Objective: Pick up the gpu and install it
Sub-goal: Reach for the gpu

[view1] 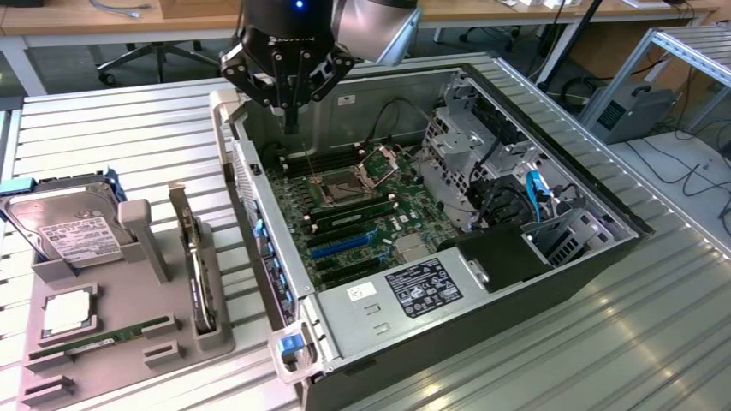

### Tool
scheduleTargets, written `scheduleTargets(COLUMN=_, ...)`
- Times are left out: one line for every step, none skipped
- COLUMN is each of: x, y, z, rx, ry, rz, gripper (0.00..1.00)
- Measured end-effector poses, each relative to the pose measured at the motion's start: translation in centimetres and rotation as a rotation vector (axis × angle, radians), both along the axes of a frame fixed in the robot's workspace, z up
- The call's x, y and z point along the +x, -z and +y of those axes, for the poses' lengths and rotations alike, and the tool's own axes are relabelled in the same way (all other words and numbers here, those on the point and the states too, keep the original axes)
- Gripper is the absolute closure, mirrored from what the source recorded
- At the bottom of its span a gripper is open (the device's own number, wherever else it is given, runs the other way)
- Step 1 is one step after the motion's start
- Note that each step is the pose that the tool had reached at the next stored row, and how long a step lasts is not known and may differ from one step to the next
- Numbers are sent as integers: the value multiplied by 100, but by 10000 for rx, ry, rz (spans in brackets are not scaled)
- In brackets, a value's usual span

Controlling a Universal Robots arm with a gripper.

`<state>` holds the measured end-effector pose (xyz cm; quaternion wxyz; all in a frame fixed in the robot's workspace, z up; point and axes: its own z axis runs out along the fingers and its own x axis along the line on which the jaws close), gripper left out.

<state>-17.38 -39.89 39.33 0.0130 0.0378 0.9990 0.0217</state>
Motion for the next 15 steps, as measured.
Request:
scheduleTargets(x=-3, y=0, z=0, rx=0, ry=0, rz=0, gripper=89)
scheduleTargets(x=-5, y=0, z=0, rx=0, ry=0, rz=0, gripper=89)
scheduleTargets(x=-8, y=0, z=0, rx=0, ry=1, rz=0, gripper=89)
scheduleTargets(x=-11, y=0, z=0, rx=0, ry=0, rz=0, gripper=89)
scheduleTargets(x=-14, y=0, z=0, rx=0, ry=0, rz=0, gripper=89)
scheduleTargets(x=-17, y=0, z=0, rx=0, ry=0, rz=0, gripper=89)
scheduleTargets(x=-20, y=0, z=0, rx=0, ry=0, rz=0, gripper=89)
scheduleTargets(x=-22, y=0, z=0, rx=0, ry=0, rz=0, gripper=89)
scheduleTargets(x=-25, y=0, z=0, rx=0, ry=0, rz=0, gripper=89)
scheduleTargets(x=-27, y=0, z=0, rx=0, ry=0, rz=0, gripper=89)
scheduleTargets(x=-30, y=0, z=0, rx=0, ry=0, rz=0, gripper=89)
scheduleTargets(x=-32, y=0, z=0, rx=0, ry=0, rz=0, gripper=89)
scheduleTargets(x=-34, y=0, z=0, rx=0, ry=0, rz=0, gripper=89)
scheduleTargets(x=-37, y=0, z=0, rx=0, ry=0, rz=-1, gripper=89)
scheduleTargets(x=-39, y=0, z=0, rx=1, ry=0, rz=-1, gripper=89)
